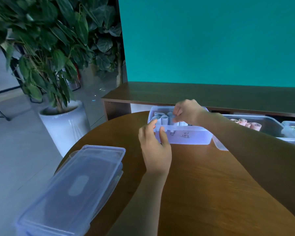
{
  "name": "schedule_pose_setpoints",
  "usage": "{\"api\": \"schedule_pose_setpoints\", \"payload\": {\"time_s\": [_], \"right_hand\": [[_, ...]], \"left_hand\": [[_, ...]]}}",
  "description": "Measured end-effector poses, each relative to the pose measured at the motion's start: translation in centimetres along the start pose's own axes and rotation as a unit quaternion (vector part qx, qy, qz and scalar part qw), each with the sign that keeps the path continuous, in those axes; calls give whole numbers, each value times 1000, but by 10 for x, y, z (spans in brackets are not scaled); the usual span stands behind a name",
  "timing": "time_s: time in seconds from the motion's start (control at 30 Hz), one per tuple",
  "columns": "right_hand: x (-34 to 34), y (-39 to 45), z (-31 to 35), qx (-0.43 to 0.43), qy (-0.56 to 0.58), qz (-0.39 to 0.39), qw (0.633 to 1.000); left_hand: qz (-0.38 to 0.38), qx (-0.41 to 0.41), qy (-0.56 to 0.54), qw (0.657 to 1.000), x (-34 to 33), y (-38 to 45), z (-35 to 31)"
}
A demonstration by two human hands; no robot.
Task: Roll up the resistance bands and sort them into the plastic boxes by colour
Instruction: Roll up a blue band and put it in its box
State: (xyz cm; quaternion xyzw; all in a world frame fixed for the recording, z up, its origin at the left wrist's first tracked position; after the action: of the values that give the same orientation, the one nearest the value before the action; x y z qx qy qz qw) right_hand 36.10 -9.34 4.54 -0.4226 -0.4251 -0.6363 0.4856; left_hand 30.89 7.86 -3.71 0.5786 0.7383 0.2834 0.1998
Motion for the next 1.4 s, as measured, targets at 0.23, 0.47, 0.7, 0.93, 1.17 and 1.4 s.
{"api": "schedule_pose_setpoints", "payload": {"time_s": [0.23,0.47,0.7,0.93,1.17,1.4], "right_hand": [[-3,3,8,-1,-32,-1,999],[-9,9,10,11,-88,13,996],[-10,10,9,22,-157,56,986],[-14,12,6,33,-157,63,985],[-16,11,7,43,-131,65,988],[-10,9,6,33,-115,86,989]], "left_hand": [[11,5,-2,1000,0,-4,1],[22,3,17,1000,-1,-3,1],[30,1,29,999,0,-4,-5],[44,4,31,999,0,-5,-6],[64,13,24,998,0,-7,-7],[76,29,15,997,-1,-6,-8]]}}
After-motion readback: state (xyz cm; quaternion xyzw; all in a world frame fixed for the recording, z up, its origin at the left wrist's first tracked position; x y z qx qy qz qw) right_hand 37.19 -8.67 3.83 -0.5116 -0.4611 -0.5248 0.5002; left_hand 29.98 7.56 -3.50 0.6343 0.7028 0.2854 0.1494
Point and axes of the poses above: each hand's wrist, its own y-axis towards the middle knuckle, its own x-axis out of the back of the hand, z = x × y, the point moved 3 cm from there along y, towards the middle knuckle, and after that the axes turned 7 degrees about -y, right-handed, at the moved point
